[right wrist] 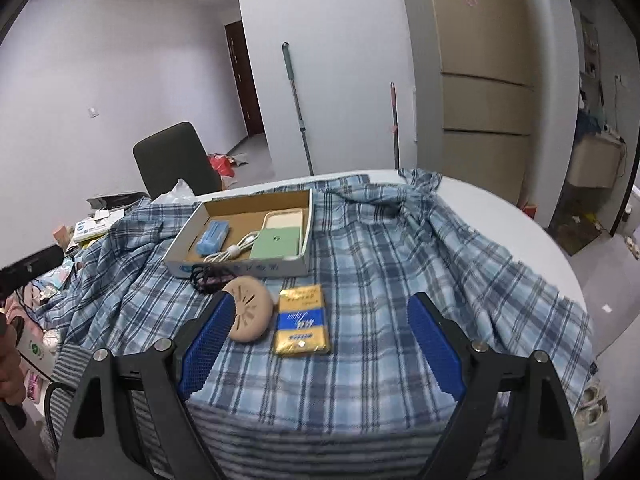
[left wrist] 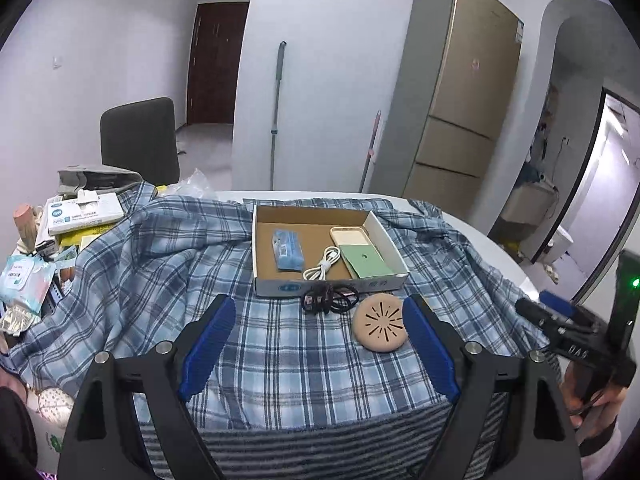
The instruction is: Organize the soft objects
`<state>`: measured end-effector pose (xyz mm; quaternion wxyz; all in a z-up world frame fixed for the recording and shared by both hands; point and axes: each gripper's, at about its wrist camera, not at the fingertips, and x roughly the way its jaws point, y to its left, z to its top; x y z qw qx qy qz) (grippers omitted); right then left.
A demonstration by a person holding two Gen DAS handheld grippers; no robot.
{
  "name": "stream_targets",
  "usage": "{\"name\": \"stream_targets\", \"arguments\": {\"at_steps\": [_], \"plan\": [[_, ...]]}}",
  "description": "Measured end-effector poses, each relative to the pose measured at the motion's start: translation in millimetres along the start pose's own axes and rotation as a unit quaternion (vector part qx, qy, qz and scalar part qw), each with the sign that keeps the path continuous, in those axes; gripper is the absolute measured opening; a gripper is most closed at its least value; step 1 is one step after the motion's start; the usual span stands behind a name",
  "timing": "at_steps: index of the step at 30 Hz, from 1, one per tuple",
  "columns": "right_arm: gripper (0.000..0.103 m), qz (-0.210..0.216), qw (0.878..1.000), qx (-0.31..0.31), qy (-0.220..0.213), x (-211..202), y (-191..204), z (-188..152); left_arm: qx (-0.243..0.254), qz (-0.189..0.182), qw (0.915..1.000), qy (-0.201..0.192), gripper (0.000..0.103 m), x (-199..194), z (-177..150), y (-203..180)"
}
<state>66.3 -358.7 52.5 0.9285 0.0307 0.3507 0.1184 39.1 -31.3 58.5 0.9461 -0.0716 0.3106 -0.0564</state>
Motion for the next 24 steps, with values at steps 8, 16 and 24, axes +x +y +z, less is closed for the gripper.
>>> {"name": "stream_targets", "arguments": {"at_steps": [8,16,24], "plan": [[0.084,-0.009,0.997,0.031,0.067,80.3,-20.2,27.4,0.030,0.017,0.9991,0.023,0.087,77.0,23.3,-13.3],[0.083,-0.019,0.997,0.054,0.044,49.3,-2.3,-14.3,0.021,-0.013,0.9987,0.044,0.087,69.2,-6.1,-20.9],[0.083,-0.037,0.995,0.070,0.057,35.9,-14.4,-27.6,0.033,-0.010,0.9973,0.065,0.087,72.8,-16.4,-40.0]]}}
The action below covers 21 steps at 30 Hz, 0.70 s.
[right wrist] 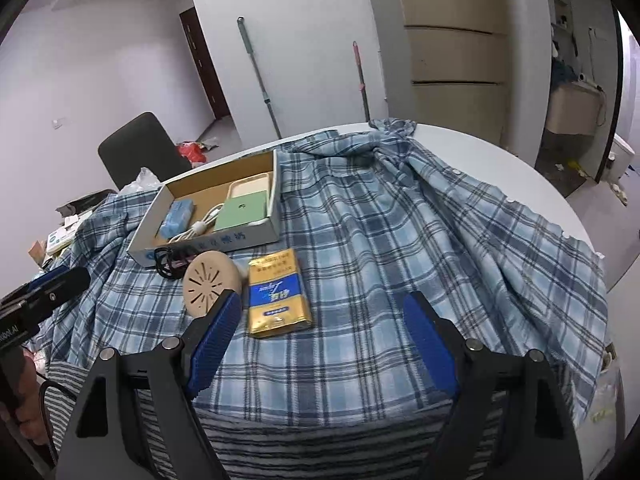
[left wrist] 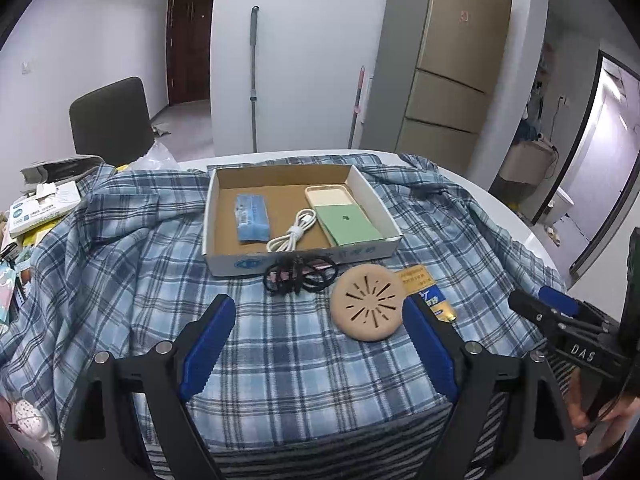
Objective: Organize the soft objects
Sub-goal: 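Move the left tool to the beige round perforated disc and grasp it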
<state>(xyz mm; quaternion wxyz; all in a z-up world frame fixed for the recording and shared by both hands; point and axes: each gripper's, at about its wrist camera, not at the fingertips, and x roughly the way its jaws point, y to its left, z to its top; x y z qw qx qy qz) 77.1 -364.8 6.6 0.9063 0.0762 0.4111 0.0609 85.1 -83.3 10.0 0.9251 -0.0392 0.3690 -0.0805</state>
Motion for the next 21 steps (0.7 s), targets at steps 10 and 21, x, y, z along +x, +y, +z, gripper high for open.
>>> {"name": "stream_targets", "arguments": {"at_steps": [10,21], "plan": [[0.083,-0.007,1.000,-0.015,-0.003,4.4,-0.1,3.7,0.042,0.012,0.9985,0.034,0.087,30.6,3.5,-17.9],[0.083,-0.018,0.999,-0.019,0.033,31.3,0.5,-4.8,0.120,-0.048,0.9849,0.115,0.087,96.9,-6.8,-30.2]]}}
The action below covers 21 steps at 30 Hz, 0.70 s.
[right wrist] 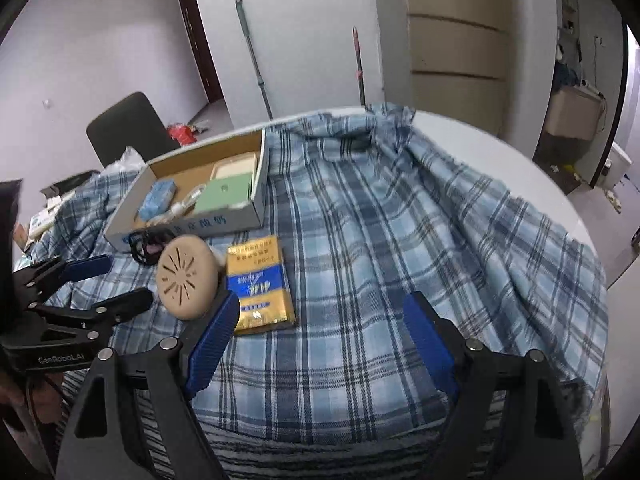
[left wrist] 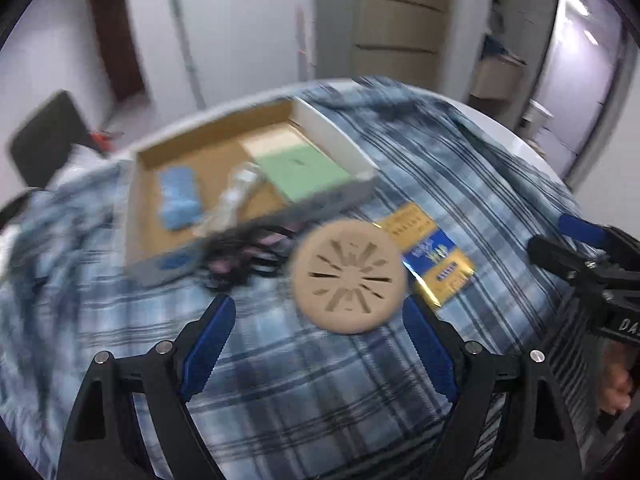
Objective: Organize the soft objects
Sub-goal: 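Move the left tool to the beige round perforated disc and grasp it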
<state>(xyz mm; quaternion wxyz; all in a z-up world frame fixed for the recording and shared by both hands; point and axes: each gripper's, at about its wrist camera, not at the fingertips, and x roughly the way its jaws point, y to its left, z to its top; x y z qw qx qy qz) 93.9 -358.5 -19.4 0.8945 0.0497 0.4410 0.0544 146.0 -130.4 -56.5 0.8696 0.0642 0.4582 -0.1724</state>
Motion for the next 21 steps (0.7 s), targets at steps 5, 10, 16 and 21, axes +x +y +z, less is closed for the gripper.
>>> {"name": "stream_targets", "arguments": {"at_steps": [5,10,16,21], "plan": [[0.083,-0.010,1.000,0.004,0.017,11.8,-4.2,-7.0,0.045,0.011,0.9981,0.041,0.087,33.6,7.9,-1.9],[0.083,-0.012,0.999,0.014,0.030,20.0,-7.5,-7.0,0.069,-0.011,0.9957,0.060,0.087,48.6,14.7,-3.9],[0.083,-0.014,0.999,0.016,0.034,24.9,-8.0,-7.5,0.079,-0.029,0.9937,0.075,0.087,59.0,20.8,-12.5],[0.083,-0.011,0.999,0.026,0.036,24.9,-13.0,-8.2,0.083,-0.022,0.9932,0.078,0.087,64.8,21.9,-16.2]]}}
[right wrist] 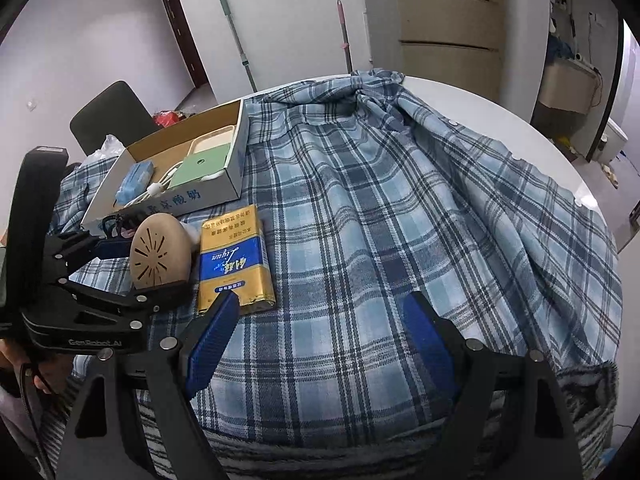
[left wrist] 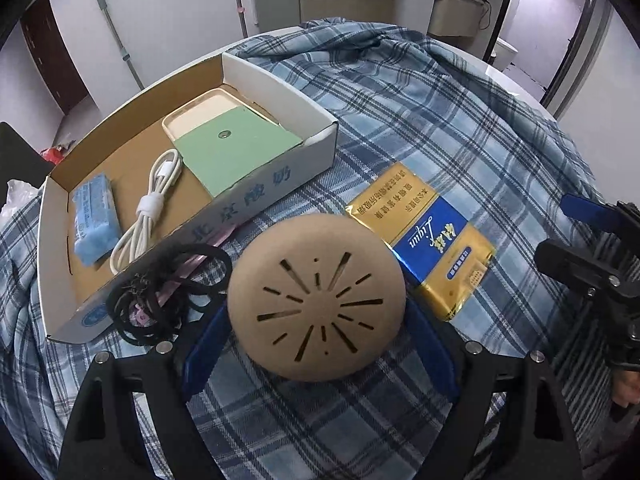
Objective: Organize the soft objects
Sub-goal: 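Move the left tool to the beige round perforated disc and grasp it, then grasp the gold-and-blue printed box with the right tool while the left tool holds the disc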
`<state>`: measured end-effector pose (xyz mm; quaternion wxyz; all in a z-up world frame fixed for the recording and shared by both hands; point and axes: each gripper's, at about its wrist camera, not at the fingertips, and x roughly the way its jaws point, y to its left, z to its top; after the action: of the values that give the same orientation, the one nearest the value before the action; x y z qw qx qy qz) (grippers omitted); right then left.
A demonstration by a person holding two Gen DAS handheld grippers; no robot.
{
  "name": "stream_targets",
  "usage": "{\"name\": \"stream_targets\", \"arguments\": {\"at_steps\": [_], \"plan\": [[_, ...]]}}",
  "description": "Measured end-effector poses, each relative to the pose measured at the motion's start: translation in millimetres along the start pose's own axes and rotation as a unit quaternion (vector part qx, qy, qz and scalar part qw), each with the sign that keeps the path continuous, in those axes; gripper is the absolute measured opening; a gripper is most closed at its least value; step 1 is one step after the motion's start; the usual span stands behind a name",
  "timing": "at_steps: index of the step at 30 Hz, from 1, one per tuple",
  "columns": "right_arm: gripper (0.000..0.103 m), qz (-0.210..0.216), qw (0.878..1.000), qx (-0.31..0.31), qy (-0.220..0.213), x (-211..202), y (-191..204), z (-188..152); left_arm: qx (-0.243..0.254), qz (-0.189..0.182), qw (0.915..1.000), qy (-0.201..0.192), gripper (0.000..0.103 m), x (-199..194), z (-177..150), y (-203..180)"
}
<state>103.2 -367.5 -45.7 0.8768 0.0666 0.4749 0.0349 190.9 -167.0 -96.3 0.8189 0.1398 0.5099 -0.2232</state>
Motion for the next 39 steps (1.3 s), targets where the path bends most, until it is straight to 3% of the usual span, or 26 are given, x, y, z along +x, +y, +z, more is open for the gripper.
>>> {"name": "stream_targets", "arguments": {"at_steps": [5,9,15,19,24,27,34,39], "plan": [[0.083,-0.005,1.000,-0.003,-0.003,-2.7,2.0,0.0,0.001,0.012,0.9995,-0.029,0.082,-9.7,-0.4,-2.9],[0.083,-0.007,1.000,-0.015,-0.011,-7.8,7.5,3.7,-0.025,0.025,0.9965,-0.075,0.081,-42.6,-7.8,6.5],[0.083,0.012,0.999,-0.037,-0.016,-8.1,25.5,12.4,-0.109,0.045,0.9815,-0.150,0.082,-103.5,-34.5,31.3],[0.083,0.029,0.998,-0.058,-0.007,1.7,42.1,16.4,-0.145,0.067,0.9711,-0.178,0.082,-123.0,-49.2,43.8],[0.077,0.057,0.995,-0.081,0.000,16.3,59.0,24.7,-0.182,0.079,0.9604,-0.196,0.082,-129.9,-60.9,60.4],[0.072,0.038,0.996,-0.085,0.004,26.5,61.8,29.6,-0.189,0.079,0.9575,-0.203,0.082,-128.7,-63.2,65.1],[0.071,0.025,0.996,-0.086,0.008,42.6,63.8,34.2,-0.189,0.082,0.9537,-0.219,0.082,-116.0,-69.0,70.5],[0.071,0.034,0.994,-0.107,0.010,52.7,73.2,27.9,-0.198,0.083,0.9566,-0.198,0.082,-93.9,-76.7,77.6]]}}
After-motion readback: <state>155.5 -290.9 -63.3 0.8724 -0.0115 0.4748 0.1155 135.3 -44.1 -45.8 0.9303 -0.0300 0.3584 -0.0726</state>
